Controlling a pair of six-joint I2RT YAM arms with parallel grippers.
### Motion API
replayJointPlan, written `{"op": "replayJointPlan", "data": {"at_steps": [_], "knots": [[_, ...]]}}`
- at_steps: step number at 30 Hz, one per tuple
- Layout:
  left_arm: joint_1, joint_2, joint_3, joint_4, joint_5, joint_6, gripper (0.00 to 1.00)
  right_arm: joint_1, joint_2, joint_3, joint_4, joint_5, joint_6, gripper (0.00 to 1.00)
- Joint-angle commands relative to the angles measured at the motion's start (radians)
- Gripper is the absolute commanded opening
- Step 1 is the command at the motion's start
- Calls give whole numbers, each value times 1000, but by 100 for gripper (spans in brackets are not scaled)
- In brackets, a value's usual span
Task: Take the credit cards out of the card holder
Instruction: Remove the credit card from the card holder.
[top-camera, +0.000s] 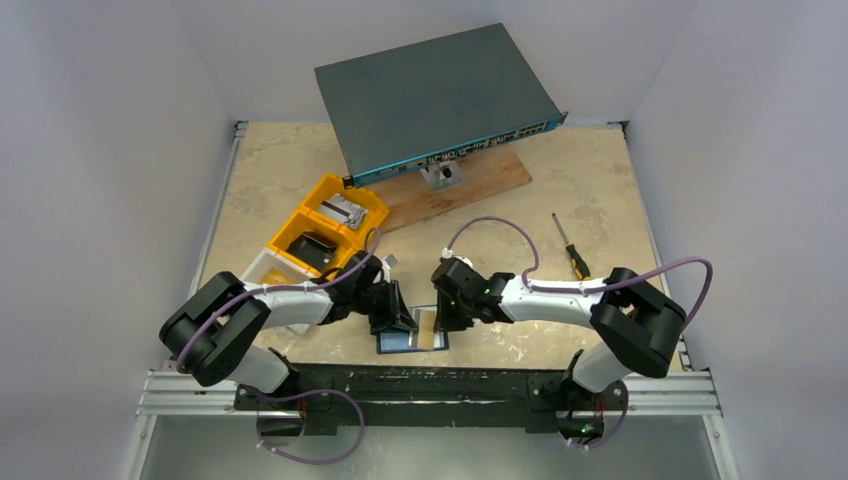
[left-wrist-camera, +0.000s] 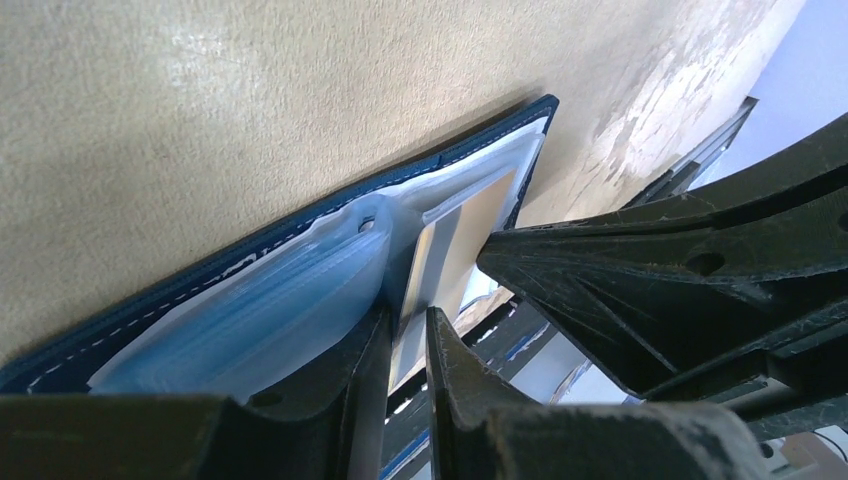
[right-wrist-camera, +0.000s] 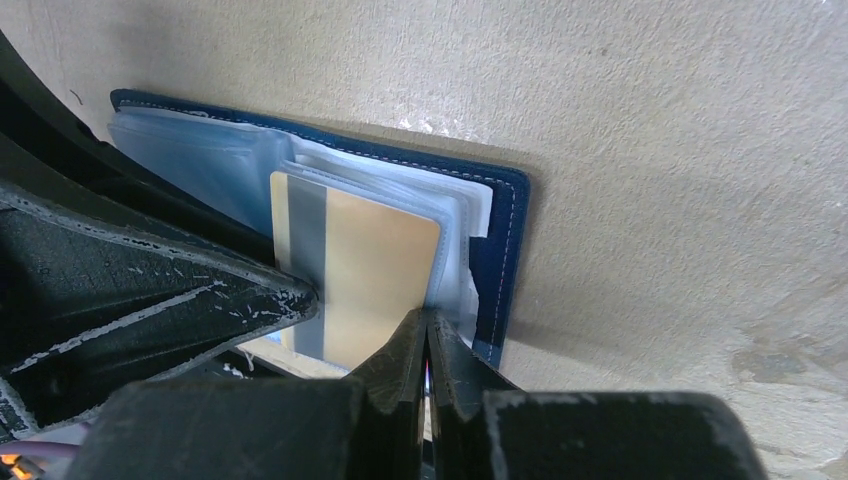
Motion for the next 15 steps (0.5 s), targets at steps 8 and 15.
{"op": "replayJointPlan", "data": {"at_steps": [8, 15], "knots": [[8, -18, -45, 117, 30, -25, 19, 25, 72, 7, 0, 27, 7, 8], [47, -113, -79, 88, 61, 3, 19, 25, 89, -6, -2, 12, 21, 10]]}}
